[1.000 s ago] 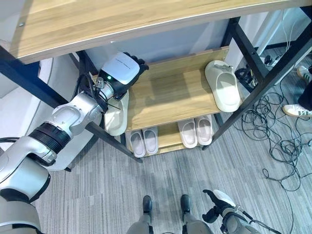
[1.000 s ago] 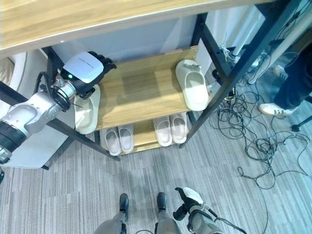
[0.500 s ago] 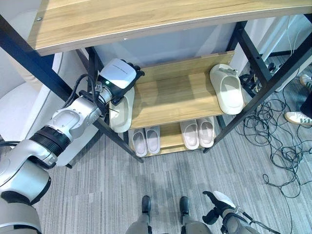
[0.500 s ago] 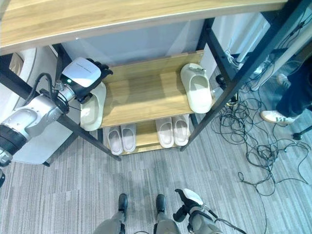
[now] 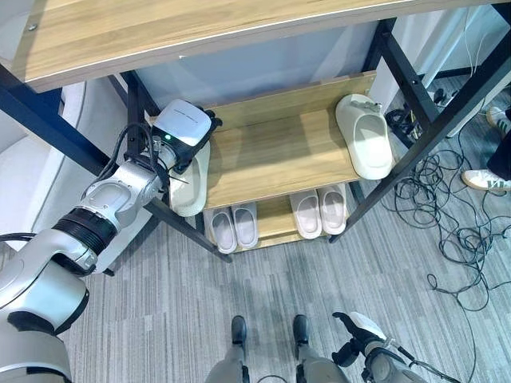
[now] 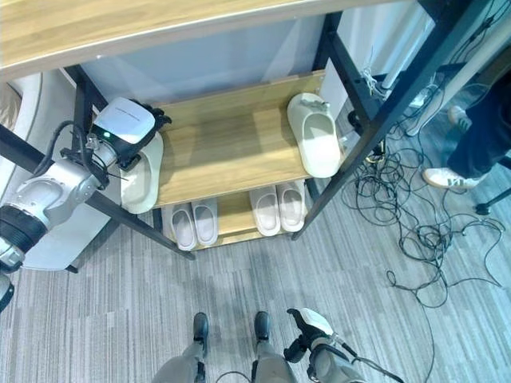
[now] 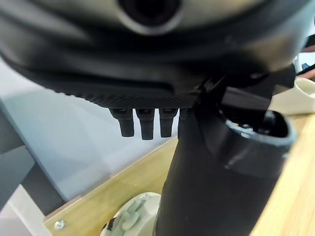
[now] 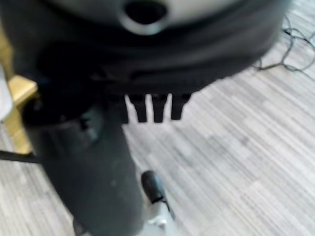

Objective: Arrange the slippers neatly on the shoe rack.

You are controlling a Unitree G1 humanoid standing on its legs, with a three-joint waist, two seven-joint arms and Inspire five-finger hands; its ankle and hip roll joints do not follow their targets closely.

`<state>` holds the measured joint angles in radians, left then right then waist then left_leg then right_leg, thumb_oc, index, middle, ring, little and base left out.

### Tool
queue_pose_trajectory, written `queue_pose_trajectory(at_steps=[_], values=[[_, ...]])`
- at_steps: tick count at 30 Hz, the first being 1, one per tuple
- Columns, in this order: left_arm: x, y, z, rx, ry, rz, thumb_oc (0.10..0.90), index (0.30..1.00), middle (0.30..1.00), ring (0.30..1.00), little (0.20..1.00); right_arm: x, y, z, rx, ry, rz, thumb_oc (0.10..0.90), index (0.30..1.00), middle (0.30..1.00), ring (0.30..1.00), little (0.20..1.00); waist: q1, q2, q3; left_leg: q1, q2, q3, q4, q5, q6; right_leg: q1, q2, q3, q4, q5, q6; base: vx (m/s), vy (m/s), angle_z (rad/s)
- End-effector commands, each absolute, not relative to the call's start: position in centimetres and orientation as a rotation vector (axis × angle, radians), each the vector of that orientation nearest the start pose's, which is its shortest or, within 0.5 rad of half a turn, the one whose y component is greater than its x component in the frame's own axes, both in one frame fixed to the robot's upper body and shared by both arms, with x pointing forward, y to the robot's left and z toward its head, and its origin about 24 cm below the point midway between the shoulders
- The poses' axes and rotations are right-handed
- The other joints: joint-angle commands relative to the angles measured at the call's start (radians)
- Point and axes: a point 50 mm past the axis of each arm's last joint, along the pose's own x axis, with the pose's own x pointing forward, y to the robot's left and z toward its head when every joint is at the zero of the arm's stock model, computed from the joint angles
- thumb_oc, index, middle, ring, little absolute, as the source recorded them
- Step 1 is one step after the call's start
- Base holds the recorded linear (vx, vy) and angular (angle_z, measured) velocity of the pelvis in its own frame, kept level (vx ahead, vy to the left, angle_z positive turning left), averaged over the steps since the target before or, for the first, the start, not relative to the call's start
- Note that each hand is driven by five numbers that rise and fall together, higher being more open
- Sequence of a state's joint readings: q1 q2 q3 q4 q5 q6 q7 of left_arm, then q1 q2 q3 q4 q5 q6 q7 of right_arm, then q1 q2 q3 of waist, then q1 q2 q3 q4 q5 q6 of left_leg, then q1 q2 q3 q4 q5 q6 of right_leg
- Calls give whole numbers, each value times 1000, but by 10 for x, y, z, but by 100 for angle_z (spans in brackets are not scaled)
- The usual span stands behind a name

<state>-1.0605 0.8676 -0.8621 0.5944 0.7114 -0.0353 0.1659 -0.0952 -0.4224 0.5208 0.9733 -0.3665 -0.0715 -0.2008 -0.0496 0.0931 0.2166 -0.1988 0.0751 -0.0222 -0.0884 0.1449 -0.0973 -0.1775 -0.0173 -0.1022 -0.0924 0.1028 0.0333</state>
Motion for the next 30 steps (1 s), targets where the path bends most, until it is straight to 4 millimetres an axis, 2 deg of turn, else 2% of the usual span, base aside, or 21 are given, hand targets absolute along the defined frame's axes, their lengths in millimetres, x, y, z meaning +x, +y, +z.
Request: queue_pose_trajectory(at_steps=[1, 10, 11, 12, 13, 19, 30], values=[[392, 226, 280, 1939, -415, 273, 800, 900, 900, 900, 900, 168, -253, -111, -1048, 717, 253, 800, 900, 900, 900, 900, -5, -43, -18, -4, -40, 5, 1, -62, 30, -58, -35, 5, 35, -52, 58, 0, 0, 0], [392, 230, 282, 1927, -410, 297, 800, 900, 900, 900, 900, 175, -250, -105, -1035, 667, 247, 800, 900, 900, 900, 900, -13, -55, -8, -23, -38, 8, 1, -61, 29, -80, -36, 8, 32, -46, 59, 0, 0, 0], [392, 229, 283, 1921, -418, 298, 525, 488, 488, 488, 488, 175, -250, -105, -1034, 665, 247, 800, 900, 900, 900, 900, -13, -56, -10, -25, -38, 8, 1, -62, 30, -81, -36, 9, 32, -46, 59, 0, 0, 0], [392, 229, 283, 1921, -417, 298, 417, 326, 326, 326, 326, 175, -250, -105, -1035, 665, 247, 800, 900, 900, 900, 900, -14, -55, -10, -25, -38, 7, 1, -62, 30, -82, -36, 9, 32, -46, 59, 31, 8, 0], [392, 226, 282, 1907, -438, 293, 400, 300, 300, 300, 300, 175, -249, -105, -1032, 664, 249, 800, 900, 900, 900, 900, -15, -56, -13, -27, -38, 7, 1, -63, 30, -83, -37, 8, 30, -46, 59, 0, 0, 0], [391, 217, 283, 1874, -485, 279, 400, 300, 300, 300, 300, 172, -250, -106, -1030, 664, 251, 800, 900, 900, 900, 900, -17, -56, -23, -26, -42, 8, 1, -70, 31, -79, -37, 9, 27, -47, 58, 6, 2, 0], [391, 170, 286, 1699, -665, 198, 400, 300, 300, 300, 300, 170, -246, -108, -1028, 669, 267, 800, 900, 900, 900, 900, -23, -43, -35, -14, -51, 14, 1, -81, 34, -75, -36, 18, 26, -51, 56, 0, 0, 0]])
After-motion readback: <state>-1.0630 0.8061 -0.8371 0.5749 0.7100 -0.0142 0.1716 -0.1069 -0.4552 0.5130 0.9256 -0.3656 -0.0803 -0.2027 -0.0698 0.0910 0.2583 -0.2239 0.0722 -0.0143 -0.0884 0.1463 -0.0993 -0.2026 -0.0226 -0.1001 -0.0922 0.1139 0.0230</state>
